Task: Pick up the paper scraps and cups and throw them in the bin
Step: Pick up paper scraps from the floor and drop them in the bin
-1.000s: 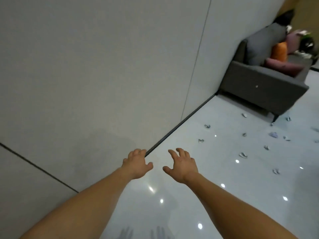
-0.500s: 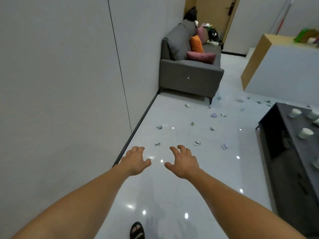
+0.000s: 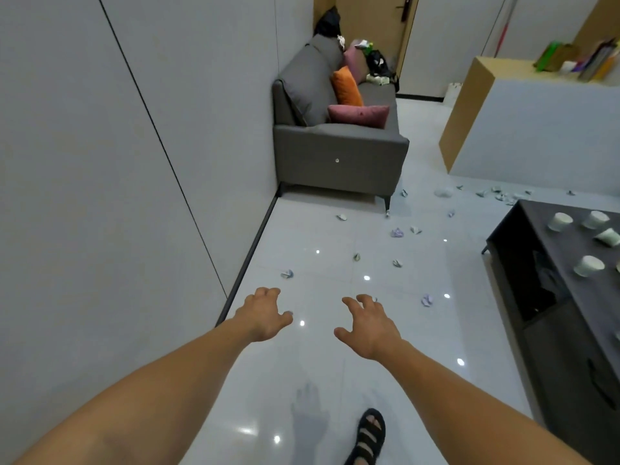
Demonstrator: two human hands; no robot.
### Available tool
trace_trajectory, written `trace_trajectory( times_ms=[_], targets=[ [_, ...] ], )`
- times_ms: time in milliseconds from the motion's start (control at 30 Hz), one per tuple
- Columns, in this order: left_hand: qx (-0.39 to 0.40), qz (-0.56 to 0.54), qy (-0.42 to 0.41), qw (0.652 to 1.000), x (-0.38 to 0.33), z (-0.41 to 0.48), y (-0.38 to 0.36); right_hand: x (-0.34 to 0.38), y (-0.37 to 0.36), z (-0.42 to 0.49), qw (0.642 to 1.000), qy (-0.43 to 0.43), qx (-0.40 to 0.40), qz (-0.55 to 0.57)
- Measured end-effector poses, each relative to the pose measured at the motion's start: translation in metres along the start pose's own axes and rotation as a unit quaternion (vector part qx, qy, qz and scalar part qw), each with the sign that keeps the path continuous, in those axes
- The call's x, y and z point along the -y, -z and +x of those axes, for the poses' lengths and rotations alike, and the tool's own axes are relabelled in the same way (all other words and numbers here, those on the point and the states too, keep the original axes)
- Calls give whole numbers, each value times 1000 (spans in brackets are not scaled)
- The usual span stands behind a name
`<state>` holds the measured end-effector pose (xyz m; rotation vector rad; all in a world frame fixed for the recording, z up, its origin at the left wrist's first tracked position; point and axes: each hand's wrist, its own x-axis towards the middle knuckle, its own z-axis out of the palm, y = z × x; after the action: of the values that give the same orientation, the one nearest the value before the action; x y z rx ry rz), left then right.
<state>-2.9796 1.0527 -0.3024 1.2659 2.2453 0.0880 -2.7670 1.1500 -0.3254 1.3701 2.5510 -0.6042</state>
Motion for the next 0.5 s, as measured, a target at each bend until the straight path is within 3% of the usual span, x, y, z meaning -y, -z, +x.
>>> trace_trajectory(
  times_ms=[233, 500],
  targets=[
    [5, -29, 43, 999, -49, 95, 20, -51, 59, 120, 999, 38, 14, -13],
    [8, -78, 108, 991, -50, 184, 45, -53, 97, 249, 994, 82, 64, -32]
  ],
)
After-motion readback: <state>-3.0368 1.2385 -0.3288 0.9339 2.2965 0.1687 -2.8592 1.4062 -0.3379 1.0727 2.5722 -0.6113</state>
